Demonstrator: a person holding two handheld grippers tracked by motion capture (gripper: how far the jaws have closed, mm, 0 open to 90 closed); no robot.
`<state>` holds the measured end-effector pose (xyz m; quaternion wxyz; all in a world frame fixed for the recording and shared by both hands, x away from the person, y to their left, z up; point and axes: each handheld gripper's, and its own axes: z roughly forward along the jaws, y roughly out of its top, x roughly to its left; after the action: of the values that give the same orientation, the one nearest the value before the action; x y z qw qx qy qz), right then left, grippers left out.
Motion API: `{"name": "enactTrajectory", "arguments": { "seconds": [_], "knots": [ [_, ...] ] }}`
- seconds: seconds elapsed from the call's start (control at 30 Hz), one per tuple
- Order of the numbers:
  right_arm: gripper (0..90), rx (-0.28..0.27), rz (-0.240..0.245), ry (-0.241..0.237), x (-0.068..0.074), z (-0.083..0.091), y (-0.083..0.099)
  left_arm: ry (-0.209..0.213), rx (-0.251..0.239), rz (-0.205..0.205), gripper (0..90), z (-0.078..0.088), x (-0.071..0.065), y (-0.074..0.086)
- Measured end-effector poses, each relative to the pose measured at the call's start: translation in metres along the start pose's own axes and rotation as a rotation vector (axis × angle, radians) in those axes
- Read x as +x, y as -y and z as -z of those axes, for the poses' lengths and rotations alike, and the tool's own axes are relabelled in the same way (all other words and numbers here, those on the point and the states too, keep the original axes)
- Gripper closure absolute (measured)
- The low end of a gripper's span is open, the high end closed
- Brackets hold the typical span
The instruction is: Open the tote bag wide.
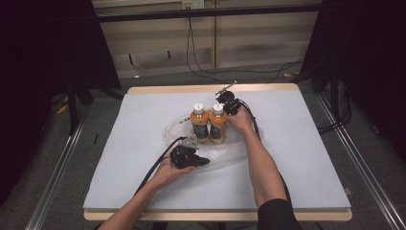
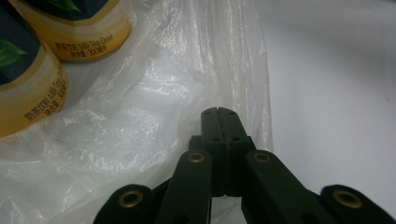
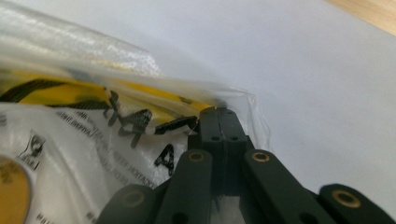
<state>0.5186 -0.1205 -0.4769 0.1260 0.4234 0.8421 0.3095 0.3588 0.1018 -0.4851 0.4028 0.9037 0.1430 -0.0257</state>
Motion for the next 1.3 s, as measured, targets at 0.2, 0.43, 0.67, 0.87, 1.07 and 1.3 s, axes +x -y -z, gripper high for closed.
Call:
{"name": "enactTrajectory", "arguments": {
  "seconds": [0.2, 0.43, 0.67, 0.87, 1.07, 1.3],
  "knots": [
    [90.0, -0.045, -0.015, -0.021, -0.004, 0.02, 0.002, -0.014, -0.025, 0.034, 90.0, 0.003, 0.004, 0.002],
    [90.0, -0.134, -0.005, -0.035, -0.003, 0.051, 0.001, -0.018, -0.061, 0.034, 90.0, 0.006, 0.001, -0.002],
    [90.0, -0.174, 0.0, -0.041, 0.0, 0.069, 0.002, -0.031, -0.113, 0.055, 90.0, 0.014, 0.004, -0.005],
    [90.0, -0.219, 0.012, -0.052, 0.008, 0.085, 0.01, -0.059, -0.165, 0.087, 90.0, 0.027, 0.01, -0.004],
    [90.0, -0.267, -0.003, -0.042, 0.009, 0.104, 0.024, -0.093, -0.192, 0.103, 87.4, 0.034, 0.01, -0.003],
    [80.9, -0.309, -0.017, -0.036, 0.009, 0.119, 0.042, -0.132, -0.223, 0.085, 76.8, 0.042, 0.011, -0.001]
  ]
}}
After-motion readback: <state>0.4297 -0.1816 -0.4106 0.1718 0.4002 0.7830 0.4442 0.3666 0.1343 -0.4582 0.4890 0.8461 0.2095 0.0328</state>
